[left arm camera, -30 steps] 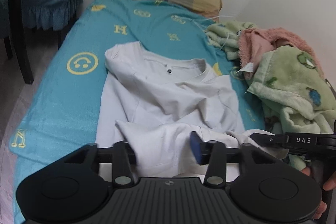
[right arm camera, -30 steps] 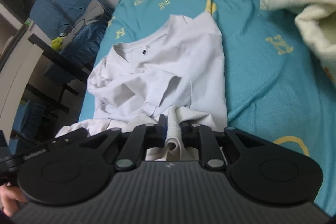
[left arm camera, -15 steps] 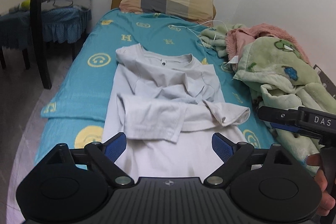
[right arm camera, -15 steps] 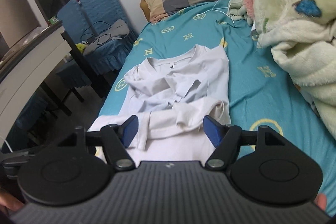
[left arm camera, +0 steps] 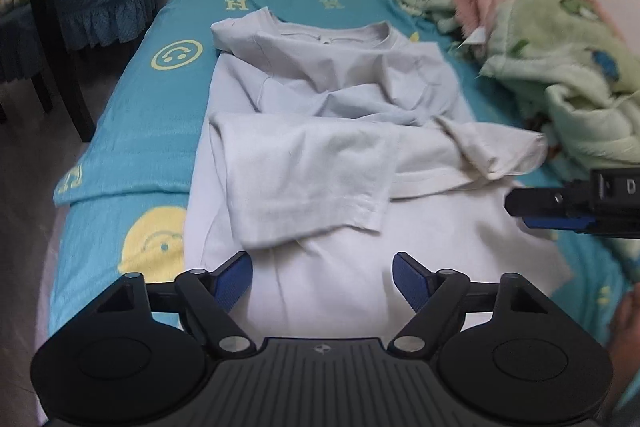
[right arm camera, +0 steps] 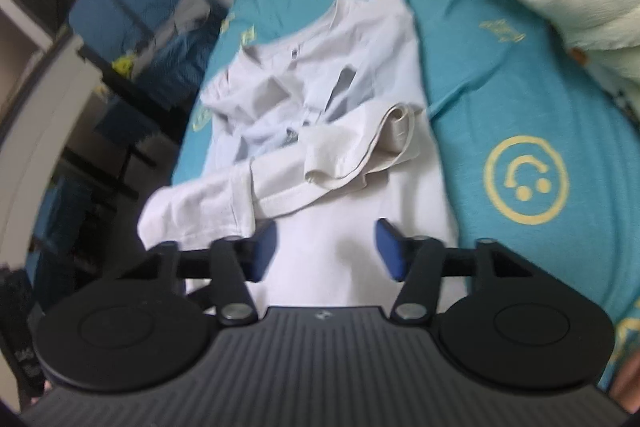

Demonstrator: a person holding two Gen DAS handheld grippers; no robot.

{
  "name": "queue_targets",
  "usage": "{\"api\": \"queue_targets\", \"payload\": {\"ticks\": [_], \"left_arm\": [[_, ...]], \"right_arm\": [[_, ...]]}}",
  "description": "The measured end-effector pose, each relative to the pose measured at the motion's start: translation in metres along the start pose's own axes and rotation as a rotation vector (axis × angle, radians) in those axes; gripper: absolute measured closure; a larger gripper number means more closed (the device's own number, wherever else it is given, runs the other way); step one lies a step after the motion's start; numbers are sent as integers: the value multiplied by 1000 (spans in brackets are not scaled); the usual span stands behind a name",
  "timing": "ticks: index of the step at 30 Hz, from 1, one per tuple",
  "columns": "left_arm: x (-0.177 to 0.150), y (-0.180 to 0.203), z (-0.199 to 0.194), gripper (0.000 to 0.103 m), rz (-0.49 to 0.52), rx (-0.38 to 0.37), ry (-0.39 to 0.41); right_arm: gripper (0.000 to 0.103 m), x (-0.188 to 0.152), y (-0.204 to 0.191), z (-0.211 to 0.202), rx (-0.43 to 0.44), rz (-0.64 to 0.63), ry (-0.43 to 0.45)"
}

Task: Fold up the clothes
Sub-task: 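Open both grippers and smooth the folded T-shirt flat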

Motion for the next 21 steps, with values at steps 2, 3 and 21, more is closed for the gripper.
{"api": "queue_targets", "payload": {"ticks": [2, 3, 21], "left_arm": [[13, -9, 12, 29, 0, 41, 1], [20, -15, 16, 29, -14, 46, 10], [106, -44, -19, 21, -77, -14, 345]], "right_arm": [[66, 5, -2, 16, -47, -35, -39], [66, 8, -2, 22, -76, -53, -50], [68, 104, -15, 24, -105, -72, 272]]}}
Point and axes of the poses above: each gripper's, at about its wrist camera, not at the fingertips, and z roughly the way its jaws point, y to its right, x to its top, the point moved 8 cm from there along z, roughly the way its jaws point, and after that the axes turned 11 degrees about -y, right-handed, at the moved point
